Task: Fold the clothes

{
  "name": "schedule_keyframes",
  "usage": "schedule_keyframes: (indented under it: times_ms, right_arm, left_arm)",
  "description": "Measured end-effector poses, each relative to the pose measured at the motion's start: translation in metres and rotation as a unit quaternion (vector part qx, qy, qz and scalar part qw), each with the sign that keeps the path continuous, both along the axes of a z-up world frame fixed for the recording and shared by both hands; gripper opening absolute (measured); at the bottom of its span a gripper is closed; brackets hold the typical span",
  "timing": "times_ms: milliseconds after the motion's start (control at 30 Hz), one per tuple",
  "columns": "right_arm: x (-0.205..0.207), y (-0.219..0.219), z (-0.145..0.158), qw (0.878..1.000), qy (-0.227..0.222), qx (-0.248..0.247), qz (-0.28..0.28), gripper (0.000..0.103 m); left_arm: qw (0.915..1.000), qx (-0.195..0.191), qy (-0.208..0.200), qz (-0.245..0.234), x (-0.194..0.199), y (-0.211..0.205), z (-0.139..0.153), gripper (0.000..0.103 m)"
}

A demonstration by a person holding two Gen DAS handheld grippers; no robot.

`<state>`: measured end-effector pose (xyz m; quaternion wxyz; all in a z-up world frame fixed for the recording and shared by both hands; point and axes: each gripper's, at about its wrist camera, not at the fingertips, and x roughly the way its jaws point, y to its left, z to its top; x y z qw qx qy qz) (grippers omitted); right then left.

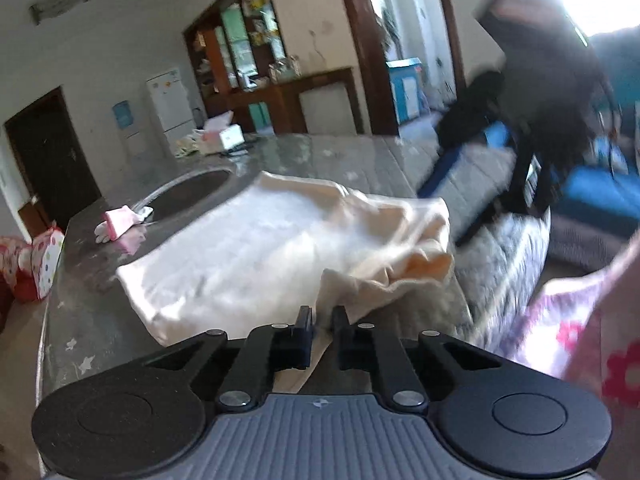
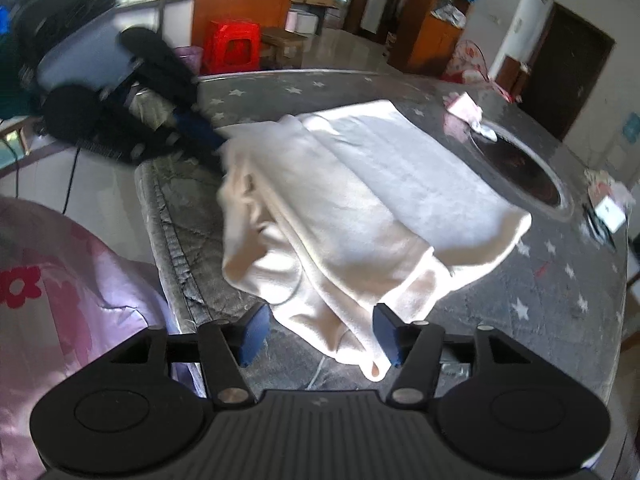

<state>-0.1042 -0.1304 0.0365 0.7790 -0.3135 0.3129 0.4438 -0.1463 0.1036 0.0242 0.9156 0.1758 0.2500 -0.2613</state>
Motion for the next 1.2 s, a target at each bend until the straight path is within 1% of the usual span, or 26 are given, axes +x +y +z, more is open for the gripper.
schedule_keyframes:
  times_ms: [133, 233, 300, 400, 433, 467, 500, 567, 633, 700, 733, 767, 900, 1100, 1133, 1200]
  right_arm:
    - [-0.003, 0.007, -0.007, 1.000, -0.019, 0.004, 0.020, 0.062]
    - [0.000, 0.013, -0.016, 0.999, -0.032, 0.015, 0.027, 0.062]
    - [0.005, 0.017, -0.020, 0.999, -0.035, 0.024, 0.023, 0.059]
    - [0.014, 0.022, -0.024, 0.999, -0.023, 0.044, 0.019, 0.043]
    - [0.017, 0.023, -0.024, 0.999, -0.017, 0.047, 0.013, 0.032]
    - [0.021, 0.024, -0.025, 0.999, -0.011, 0.050, 0.006, 0.026]
    - [0.025, 0.024, -0.023, 0.998, 0.000, 0.057, 0.001, 0.024]
    - [0.032, 0.023, -0.019, 0.998, 0.019, 0.067, -0.010, 0.015]
    - [0.037, 0.022, -0.015, 0.997, 0.033, 0.073, -0.019, 0.014]
    - [0.040, 0.023, -0.011, 0.996, 0.040, 0.076, -0.023, 0.014]
    - [0.040, 0.023, -0.010, 0.996, 0.041, 0.076, -0.025, 0.014]
    - [0.041, 0.024, -0.009, 0.996, 0.042, 0.076, -0.027, 0.014]
    - [0.044, 0.026, -0.006, 0.995, 0.048, 0.079, -0.033, 0.013]
    - [0.045, 0.028, -0.003, 0.995, 0.047, 0.077, -0.036, 0.014]
    - [0.044, 0.028, -0.004, 0.996, 0.046, 0.075, -0.035, 0.014]
    - [0.043, 0.028, -0.007, 0.996, 0.042, 0.071, -0.033, 0.014]
  left_arm:
    - [0.9986, -0.045, 0.015, 0.021, 0.023, 0.009, 0.012, 0.011]
    - [0.9975, -0.061, 0.024, 0.028, 0.034, 0.012, 0.014, 0.010]
    - [0.9969, -0.067, 0.030, 0.029, 0.039, 0.014, 0.014, 0.010]
    - [0.9961, -0.073, 0.039, 0.031, 0.046, 0.017, 0.013, 0.011]
    - [0.9963, -0.070, 0.040, 0.029, 0.044, 0.017, 0.011, 0.012]
    - [0.9967, -0.066, 0.039, 0.028, 0.042, 0.017, 0.010, 0.015]
    - [0.9970, -0.062, 0.038, 0.028, 0.040, 0.017, 0.008, 0.015]
    - [0.9975, -0.056, 0.034, 0.027, 0.033, 0.018, 0.005, 0.017]
    - [0.9978, -0.053, 0.028, 0.028, 0.025, 0.019, 0.003, 0.020]
    - [0.9984, -0.043, 0.018, 0.031, 0.017, 0.020, 0.001, 0.031]
    - [0.9987, -0.036, 0.012, 0.034, 0.014, 0.020, -0.001, 0.040]
    - [0.9988, -0.031, 0.009, 0.036, 0.011, 0.020, -0.003, 0.044]
    - [0.9994, -0.007, 0.000, 0.033, 0.000, 0.017, -0.012, 0.045]
    - [0.9994, 0.022, -0.005, 0.026, -0.002, 0.018, -0.022, 0.044]
    - [0.9993, 0.027, -0.006, 0.025, -0.002, 0.018, -0.023, 0.043]
    - [0.9990, 0.037, -0.008, 0.023, -0.003, 0.018, -0.027, 0.037]
